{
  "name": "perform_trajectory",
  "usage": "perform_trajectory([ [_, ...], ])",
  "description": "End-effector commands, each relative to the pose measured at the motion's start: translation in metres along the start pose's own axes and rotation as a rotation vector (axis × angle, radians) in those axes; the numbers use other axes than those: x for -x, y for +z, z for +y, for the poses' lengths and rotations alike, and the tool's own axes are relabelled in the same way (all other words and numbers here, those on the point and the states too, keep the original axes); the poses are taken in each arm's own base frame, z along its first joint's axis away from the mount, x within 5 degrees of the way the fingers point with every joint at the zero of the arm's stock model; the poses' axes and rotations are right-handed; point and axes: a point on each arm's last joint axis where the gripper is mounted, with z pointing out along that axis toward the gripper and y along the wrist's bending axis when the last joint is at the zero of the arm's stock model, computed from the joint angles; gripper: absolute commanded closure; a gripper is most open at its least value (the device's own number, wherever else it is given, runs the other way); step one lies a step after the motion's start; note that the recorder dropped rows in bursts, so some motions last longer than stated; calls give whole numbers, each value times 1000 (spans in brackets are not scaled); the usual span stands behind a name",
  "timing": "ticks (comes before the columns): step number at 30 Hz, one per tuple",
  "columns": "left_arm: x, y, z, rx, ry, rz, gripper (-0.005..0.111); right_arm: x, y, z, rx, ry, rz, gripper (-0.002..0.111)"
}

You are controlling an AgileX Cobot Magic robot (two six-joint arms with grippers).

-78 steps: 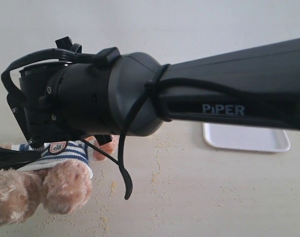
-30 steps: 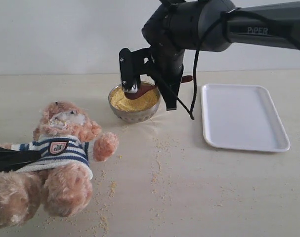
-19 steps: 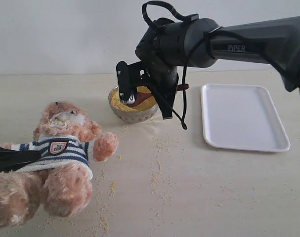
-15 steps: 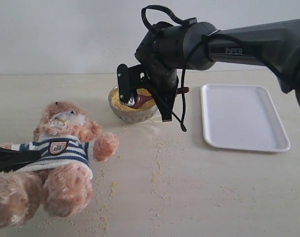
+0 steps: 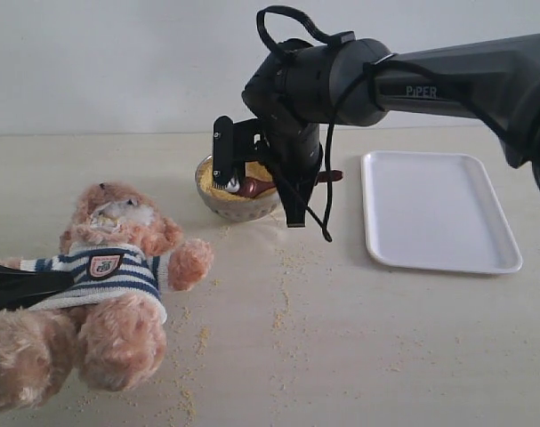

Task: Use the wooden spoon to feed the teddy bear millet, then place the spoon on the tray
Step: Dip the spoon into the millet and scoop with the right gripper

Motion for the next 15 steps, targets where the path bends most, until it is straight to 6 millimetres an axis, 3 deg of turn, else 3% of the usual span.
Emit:
perform_trajectory([
  [1,1,1,-4,-42,9,1,102,0,0,0,10,45,-5,109],
  [15,1,1,-4,-42,9,1,102,3,-1,0,18,164,-33,109],
])
